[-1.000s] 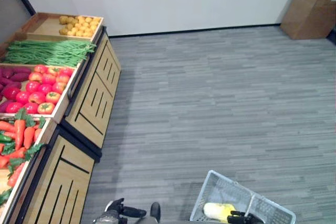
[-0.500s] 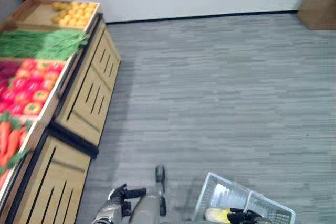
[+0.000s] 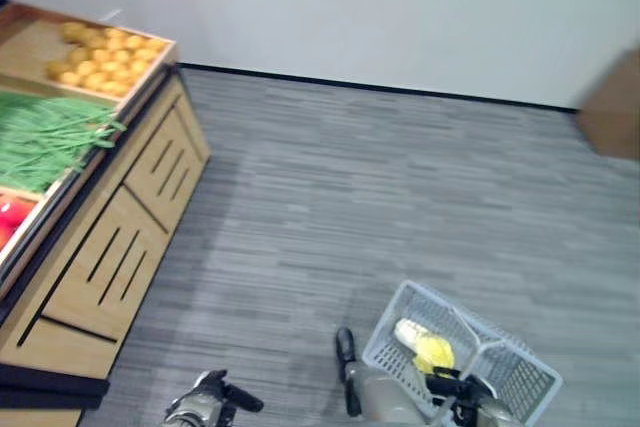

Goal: Get the vegetables into the basket

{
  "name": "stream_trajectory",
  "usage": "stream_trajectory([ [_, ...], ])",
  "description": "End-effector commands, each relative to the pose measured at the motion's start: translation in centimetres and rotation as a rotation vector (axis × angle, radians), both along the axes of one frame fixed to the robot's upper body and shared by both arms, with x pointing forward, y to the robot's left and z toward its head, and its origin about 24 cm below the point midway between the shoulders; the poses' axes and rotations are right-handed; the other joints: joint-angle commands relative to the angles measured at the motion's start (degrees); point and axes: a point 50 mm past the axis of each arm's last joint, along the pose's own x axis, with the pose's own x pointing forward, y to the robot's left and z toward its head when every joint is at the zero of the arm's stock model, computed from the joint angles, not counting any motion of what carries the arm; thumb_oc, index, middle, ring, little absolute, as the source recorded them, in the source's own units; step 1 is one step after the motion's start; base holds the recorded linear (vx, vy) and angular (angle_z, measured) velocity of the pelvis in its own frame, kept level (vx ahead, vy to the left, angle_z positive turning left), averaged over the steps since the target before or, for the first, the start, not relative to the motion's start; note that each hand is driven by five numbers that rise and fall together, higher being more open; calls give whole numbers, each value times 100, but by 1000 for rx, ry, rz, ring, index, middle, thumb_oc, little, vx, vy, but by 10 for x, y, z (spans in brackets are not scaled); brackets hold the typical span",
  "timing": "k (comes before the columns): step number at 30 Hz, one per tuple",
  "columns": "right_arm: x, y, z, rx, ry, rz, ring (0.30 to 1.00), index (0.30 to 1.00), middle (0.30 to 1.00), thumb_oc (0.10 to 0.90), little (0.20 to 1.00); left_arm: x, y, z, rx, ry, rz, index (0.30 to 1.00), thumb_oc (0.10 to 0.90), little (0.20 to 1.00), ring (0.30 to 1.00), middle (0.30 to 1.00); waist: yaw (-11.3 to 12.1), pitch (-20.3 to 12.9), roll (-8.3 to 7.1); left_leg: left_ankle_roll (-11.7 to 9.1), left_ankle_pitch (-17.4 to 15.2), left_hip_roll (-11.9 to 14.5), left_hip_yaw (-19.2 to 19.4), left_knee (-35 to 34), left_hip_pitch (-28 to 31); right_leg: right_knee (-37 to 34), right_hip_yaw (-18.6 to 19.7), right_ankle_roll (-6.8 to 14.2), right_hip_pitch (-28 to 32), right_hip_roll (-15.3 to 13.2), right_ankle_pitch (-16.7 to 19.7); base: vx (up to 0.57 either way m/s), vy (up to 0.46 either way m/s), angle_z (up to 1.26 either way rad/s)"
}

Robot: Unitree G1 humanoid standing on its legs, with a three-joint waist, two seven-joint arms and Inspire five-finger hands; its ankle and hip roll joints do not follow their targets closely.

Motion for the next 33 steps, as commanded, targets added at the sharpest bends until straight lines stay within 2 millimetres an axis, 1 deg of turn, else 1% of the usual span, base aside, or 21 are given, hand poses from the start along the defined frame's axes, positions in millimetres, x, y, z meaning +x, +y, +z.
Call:
stream_trajectory([
  [1, -25, -5, -4, -2, 89, 52, 300, 300, 300, 400, 300, -20, 2, -5, 13, 56, -12, 1000, 900, 1000, 1000, 1000, 9, -219, 414, 281, 1361, -747, 227, -730, -1050, -399, -416, -237, 1492, -73, -377, 167, -65, 50],
  [2, -26, -5, -4, -2, 89, 52, 300, 300, 300, 400, 300, -20, 2, -5, 13, 56, -12, 1000, 900, 1000, 1000, 1000, 7, -215, 415, 281, 1360, -747, 224, -730, -1044, -409, -419, -237, 1504, -73, -373, 168, -65, 9],
  [4, -34, -8, -4, -3, 112, 31, 300, 300, 300, 400, 300, -35, 5, -8, 12, 93, 20, 1000, 900, 1000, 1000, 1000, 42, -277, 446, 243, 1288, -734, 219, -730, -921, -686, -495, -287, 1805, -95, -367, 128, -65, -2],
  [7, -36, -8, -5, 1, 119, 35, 300, 300, 300, 400, 300, -40, 6, -9, 15, 103, 27, 1000, 900, 1000, 1000, 1000, 51, -286, 467, 221, 1262, -717, 209, -730, -859, -722, -539, -307, 1902, -99, -395, 53, -47, -75],
  [12, -46, -9, -6, 5, 154, 14, 300, 300, 300, 400, 300, -32, 2, -8, 7, 76, 6, 1000, 900, 1000, 1000, 1000, 8, -317, 504, 179, 1233, -680, 183, -730, -815, -717, -589, -379, 2014, -77, -506, 18, -60, -29],
  [20, -52, -7, -8, 10, 167, -3, 300, 300, 300, 400, 300, -29, -3, -8, -2, 66, -14, 1000, 900, 1000, 1000, 1000, -52, -317, 539, 134, 1239, -628, 187, -730, -810, -757, -600, -405, 2076, -57, -531, -9, -39, 7],
  [26, -57, -5, -9, 14, 171, -8, 300, 300, 300, 400, 300, -32, -2, -9, 4, 79, -15, 1000, 900, 1000, 1000, 1000, -92, -315, 543, 108, 1229, -596, 215, -730, -803, -764, -591, -428, 2088, -28, -560, -6, -22, 1],
  [33, -57, -2, -9, 21, 163, -11, 300, 300, 300, 400, 300, -33, -3, -9, 3, 77, -14, 1000, 900, 1000, 1000, 1000, -85, -315, 558, 81, 1233, -562, 207, -730, -809, -794, -604, -448, 2126, -8, -582, 0, -10, 0],
])
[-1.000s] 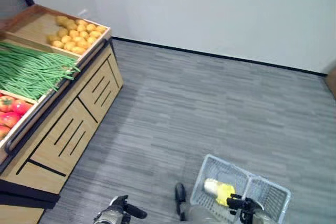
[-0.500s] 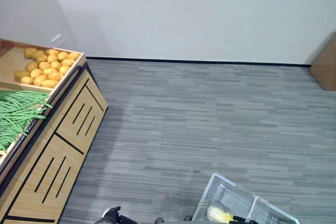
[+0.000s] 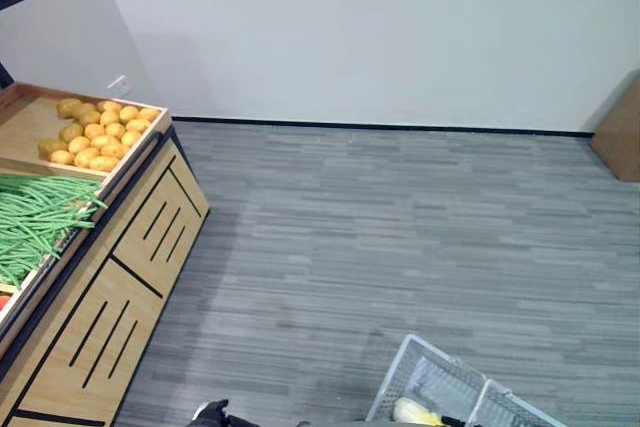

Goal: Get the vegetables into the basket

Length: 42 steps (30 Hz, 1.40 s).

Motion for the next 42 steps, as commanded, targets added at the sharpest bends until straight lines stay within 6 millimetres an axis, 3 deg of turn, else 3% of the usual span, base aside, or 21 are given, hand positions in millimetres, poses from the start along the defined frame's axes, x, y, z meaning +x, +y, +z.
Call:
stream_trajectory([
  [1, -1, -4, 1, -12, 8, 13, 300, 300, 300, 400, 300, 10, -10, -1, 8, 1, -50, 1000, 900, 1000, 1000, 1000, -10, 101, 23, -166, -449, -40, 2, 40, 91, 201, -278, 297, -4, -163, -478, 9, -41, 1],
  [8, -1, -4, 1, -13, 3, 18, 300, 300, 300, 400, 300, 8, -7, -1, 11, 5, -27, 1000, 900, 1000, 1000, 1000, 2, 92, 19, -208, -434, -10, -37, 40, 87, 179, -360, 280, 46, -156, -507, 1, -30, 3],
  [17, 14, -6, 4, -29, -48, 69, 300, 300, 300, 400, 300, 9, -1, 1, 12, -14, 38, 1000, 900, 1000, 1000, 1000, 96, 117, -14, -265, -349, 53, -212, 40, 32, 329, -522, 209, -8, -119, -607, -16, -51, 11],
  [24, 27, -8, 6, -60, -53, 142, 300, 300, 300, 400, 300, 6, -6, -1, -22, -21, 121, 1000, 900, 1000, 1000, 1000, 381, 182, -40, -401, -141, 27, -747, 74, -171, 265, -1125, 158, 59, -133, -667, -47, -54, 42],
  [26, 32, -9, 7, -78, -58, 182, 300, 300, 300, 400, 300, 6, -6, -1, -27, -22, 136, 1000, 900, 1000, 1000, 1000, 572, 275, -50, -487, -23, -46, -1059, 196, -375, 264, -1576, 147, 95, -170, -696, -112, -67, 78],
  [30, 35, -9, 8, -90, -64, 216, 300, 300, 300, 400, 300, 3, -6, -2, -26, -13, 139, 1000, 900, 1000, 1000, 1000, 726, 346, -69, -538, 32, -168, -1371, 417, -614, 253, -1983, 157, 123, -228, -713, -87, -35, 106],
  [31, 32, -22, 11, -105, -29, 224, 300, 300, 300, 400, 300, 1, -5, -2, -32, -9, 136, 1000, 900, 1000, 1000, 1000, 813, 469, -51, -594, 98, -141, -1161, 592, -823, 316, -2335, 143, 153, -309, -792, -113, 17, 91],
  [32, 33, -22, 11, -106, -29, 224, 300, 300, 300, 400, 300, 1, -6, -2, -32, -10, 135, 1000, 900, 1000, 1000, 1000, 794, 455, -48, -590, 113, -150, -1180, 599, -852, 316, -2356, 150, 134, -313, -781, -228, 53, 121],
  [33, 37, -32, 16, -144, -54, 216, 300, 300, 300, 400, 300, 9, -3, 0, -31, -41, 151, 1000, 900, 1000, 1000, 1000, 751, 581, -60, -537, 157, 194, -116, 728, -1090, 431, -2656, 185, 69, -429, -818, -139, 33, 82],
  [34, 37, -32, 16, -144, -54, 216, 300, 300, 300, 400, 300, 9, -3, 0, -31, -41, 151, 1000, 900, 1000, 1000, 1000, 761, 581, -60, -536, 152, 197, -106, 734, -1092, 436, -2646, 184, 63, -429, -820, -164, 35, 153],
  [36, 45, -30, 17, -136, -84, 206, 300, 300, 300, 400, 300, 9, 5, 2, -19, -46, 165, 1000, 900, 1000, 1000, 1000, 794, 576, -133, -619, 140, 647, 1183, 847, -1143, 409, -3080, 255, 208, -533, -865, -5, 4, 124],
  [37, 44, -27, 16, -126, -84, 207, 300, 300, 300, 400, 300, 7, 7, 2, -18, -46, 177, 1000, 900, 1000, 1000, 1000, 780, 570, -159, -653, 130, 754, 1485, 924, -1136, 411, -3271, 261, 262, -592, -860, 16, 10, 110],
  [38, 44, -27, 16, -126, -84, 207, 300, 300, 300, 400, 300, 7, 7, 2, -17, -46, 177, 1000, 900, 1000, 1000, 1000, 779, 569, -159, -653, 129, 754, 1483, 925, -1137, 411, -3273, 261, 262, -592, -861, -28, 103, 171],
  [39, 41, -25, 14, -115, -72, 205, 300, 300, 300, 400, 300, 4, 7, 1, -23, -41, 194, 1000, 900, 1000, 1000, 1000, 772, 523, -160, -685, 82, 926, 1932, 997, -1071, 456, -3595, 259, 308, -696, -878, 2, 110, 163],
  [42, 35, -19, 11, -94, -50, 198, 300, 300, 300, 400, 300, -1, 5, 0, -35, -24, 208, 1000, 900, 1000, 1000, 1000, 740, 422, -133, -751, 161, 1117, 2415, 875, -966, 529, -4017, 257, 423, -786, -922, 37, 122, 108],
])
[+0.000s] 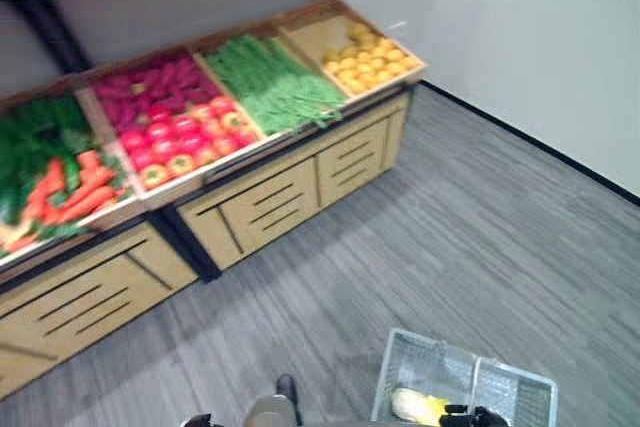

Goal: Get the vegetables into the basket

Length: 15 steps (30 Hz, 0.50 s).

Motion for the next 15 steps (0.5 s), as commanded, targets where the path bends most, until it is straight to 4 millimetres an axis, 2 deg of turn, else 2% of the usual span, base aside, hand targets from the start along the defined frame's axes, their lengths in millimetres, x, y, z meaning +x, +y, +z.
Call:
stream_trajectory([
  [1, 12, -4, 3, 2, -28, -8, 300, 300, 300, 400, 300, 15, -11, 0, -43, -52, -14, 1000, 900, 1000, 1000, 1000, 90, -32, -25, -245, 213, 180, -162, 51, -23, 397, 458, -103, -80, 115, -640, 69, 90, 97],
  [4, 9, 3, 0, 23, -14, -14, 300, 300, 300, 400, 300, 7, -11, -2, -43, -16, -23, 1000, 900, 1000, 1000, 1000, 77, -153, 45, -225, 314, 115, -148, -391, 101, 497, 231, -58, 29, 48, -674, 169, 161, 93],
  [6, 14, 7, 0, 28, -18, 17, 300, 300, 300, 400, 300, 4, -11, -2, -38, -2, -34, 1000, 900, 1000, 1000, 1000, 103, -202, 76, -97, 139, -98, -437, -486, 247, 686, 354, -16, 101, -148, -705, 234, 212, 48],
  [7, 14, 8, 0, 29, -18, 18, 300, 300, 300, 400, 300, 4, -11, -2, -38, -2, -34, 1000, 900, 1000, 1000, 1000, 99, -196, 71, -88, 131, -109, -439, -487, 257, 711, 352, -5, 103, -167, -716, 229, 207, 31],
  [8, 16, 8, 0, 27, -18, 28, 300, 300, 300, 400, 300, 6, -9, -1, -31, -2, -54, 1000, 900, 1000, 1000, 1000, 108, -192, 71, 17, 25, -227, -565, -479, 302, 958, 421, 25, 113, -358, -727, 200, 192, 9],
  [12, 15, 7, 0, 21, -12, 27, 300, 300, 300, 400, 300, 11, -7, 0, -23, -10, -71, 1000, 900, 1000, 1000, 1000, 102, -224, 80, 244, -201, -506, -753, -463, 362, 1433, 417, 115, 117, -733, -655, 177, 190, 32],
  [13, 14, 5, 1, 16, -14, 20, 300, 300, 300, 400, 300, 15, -7, 1, -20, -22, -80, 1000, 900, 1000, 1000, 1000, 54, -221, 87, 361, -309, -673, -855, -476, 420, 1788, 480, 209, 63, -945, -430, 339, 400, 27],
  [14, 13, 2, 1, 13, -16, 6, 300, 300, 300, 400, 300, 16, -4, 2, -11, -25, -99, 1000, 900, 1000, 1000, 1000, -126, -178, 104, 591, -426, -978, -1108, -566, 589, 2713, 1097, 363, -252, -1316, 184, 267, 324, 47],
  [15, 13, 2, 1, 13, -16, 6, 300, 300, 300, 400, 300, 16, -4, 2, -10, -25, -99, 1000, 900, 1000, 1000, 1000, -124, -181, 100, 594, -426, -983, -1106, -567, 586, 2723, 1103, 366, -261, -1324, 182, 246, 311, 73],
])
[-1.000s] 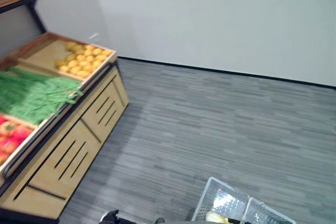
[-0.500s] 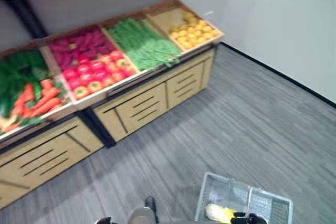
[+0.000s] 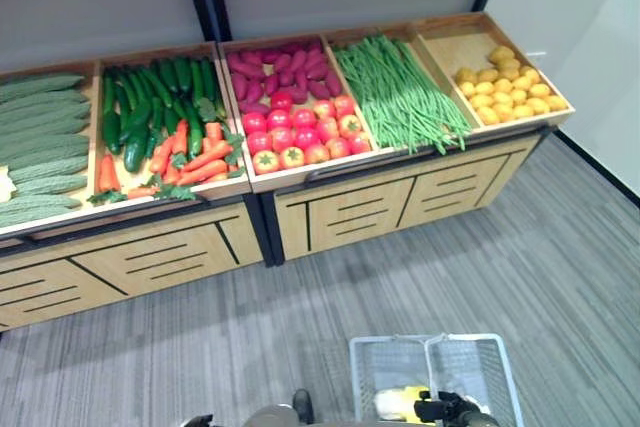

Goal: Get the vegetables into the basket

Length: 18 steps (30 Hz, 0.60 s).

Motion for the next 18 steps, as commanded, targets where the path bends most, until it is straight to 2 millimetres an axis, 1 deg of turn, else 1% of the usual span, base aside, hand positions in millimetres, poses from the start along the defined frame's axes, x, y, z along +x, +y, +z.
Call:
stream_trajectory([
  [1, -2, -26, 6, -67, 23, -11, 300, 300, 300, 400, 300, 12, 0, 2, 22, -21, -61, 1000, 900, 1000, 1000, 1000, -387, 204, 278, -220, -273, 125, -430, -153, 240, 1299, 1586, 98, -936, 37, 726, 106, 134, 91],
  [2, -3, -28, 7, -70, 24, -24, 300, 300, 300, 400, 300, 13, 1, 2, 27, -20, -75, 1000, 900, 1000, 1000, 1000, -502, 223, 309, -213, -272, 118, -551, -185, 235, 1581, 2265, 86, -1297, 275, 696, 104, 135, 88],
  [3, -3, -28, 7, -71, 24, -24, 300, 300, 300, 400, 300, 13, 1, 2, 27, -20, -75, 1000, 900, 1000, 1000, 1000, -471, 204, 305, -210, -280, 111, -518, -183, 214, 1622, 2313, 91, -1356, 267, 686, 93, 28, 85],
  [4, -2, -28, 7, -62, 21, -49, 300, 300, 300, 400, 300, 11, 3, 3, 38, -9, -91, 1000, 900, 1000, 1000, 1000, -677, 189, 397, -256, -162, 211, -784, -202, 234, 1495, 2982, -221, -1742, 966, 289, 127, -36, 67],
  [5, -3, -27, 6, -58, 21, -61, 300, 300, 300, 400, 300, 12, 4, 3, 46, -9, -102, 1000, 900, 1000, 1000, 1000, -737, 207, 390, -280, -167, 224, -913, -202, 281, 1349, 3251, -268, -1899, 1215, 163, 183, -86, 70],
  [6, -3, -27, 6, -57, 19, -65, 300, 300, 300, 400, 300, 14, 4, 4, 49, -13, -108, 1000, 900, 1000, 1000, 1000, -729, 232, 397, -312, -173, 266, -969, -202, 296, 939, 3263, -279, -1979, 1277, 86, 155, -121, 86],
  [7, -3, -26, 6, -55, 21, -65, 300, 300, 300, 400, 300, 15, 5, 4, 51, -16, -110, 1000, 900, 1000, 1000, 1000, -731, 244, 369, -331, -172, 262, -1023, -202, 314, 625, 3287, -256, -1990, 1305, 76, 99, -89, 88],
  [8, -3, -26, 6, -55, 21, -65, 300, 300, 300, 400, 300, 15, 5, 4, 51, -16, -110, 1000, 900, 1000, 1000, 1000, -742, 260, 375, -334, -176, 271, -1034, -202, 332, 601, 3271, -259, -1956, 1313, 81, 136, -164, 68],
  [9, -4, -24, 5, -50, 26, -66, 300, 300, 300, 400, 300, 17, 4, 4, 50, -19, -116, 1000, 900, 1000, 1000, 1000, -824, 233, 241, -408, -235, 198, -1161, -202, 366, -831, 3538, -138, -1811, 1593, 190, 140, -197, 32],
  [10, -12, -27, 4, -70, 54, -72, 300, 300, 300, 400, 300, 20, 6, 5, 62, -22, -136, 1000, 900, 1000, 1000, 1000, -837, 208, 175, -426, -267, 194, -1184, -202, 320, -1298, 3734, -90, -1721, 1717, 211, 142, -196, 34],
  [11, -12, -27, 4, -70, 55, -72, 300, 300, 300, 400, 300, 20, 6, 5, 63, -22, -136, 1000, 900, 1000, 1000, 1000, -841, 228, 180, -427, -277, 202, -1189, -202, 347, -1343, 3726, -92, -1671, 1725, 228, 66, -145, 35],
  [12, -18, -24, 2, -51, 74, -86, 300, 300, 300, 400, 300, 17, 3, 4, 50, -12, -130, 1000, 900, 1000, 1000, 1000, -781, 84, 120, -445, -236, 186, -1270, -202, 270, -1619, 3818, -132, -1393, 1754, 206, 21, -72, 69],
  [13, -18, -24, 2, -51, 74, -86, 300, 300, 300, 400, 300, 16, 3, 4, 50, -12, -130, 1000, 900, 1000, 1000, 1000, -779, 78, 120, -445, -236, 187, -1268, -202, 266, -1626, 3820, -132, -1394, 1754, 210, 45, -118, 61],
  [14, -20, -21, 1, -38, 82, -83, 300, 300, 300, 400, 300, 13, 2, 3, 44, -6, -109, 1000, 900, 1000, 1000, 1000, -758, 14, 124, -464, -229, 212, -1224, -202, 260, -1829, 3748, -119, -1278, 1781, 272, 107, -122, 46],
  [15, -23, -21, 1, -38, 96, -83, 300, 300, 300, 400, 300, 3, 0, 0, 33, 16, -86, 1000, 900, 1000, 1000, 1000, -722, -64, 118, -492, -217, 241, -1199, -202, 294, -2097, 3742, -130, -1071, 1807, 361, 143, -174, 2],
  [18, -31, -23, 0, -35, 104, -123, 300, 300, 300, 400, 300, -11, -1, -2, 25, 53, -49, 1000, 900, 1000, 1000, 1000, -691, -82, 78, -530, -224, 287, -1221, -202, 415, -2319, 3732, -179, -796, 1858, 392, 85, -129, -8],
])
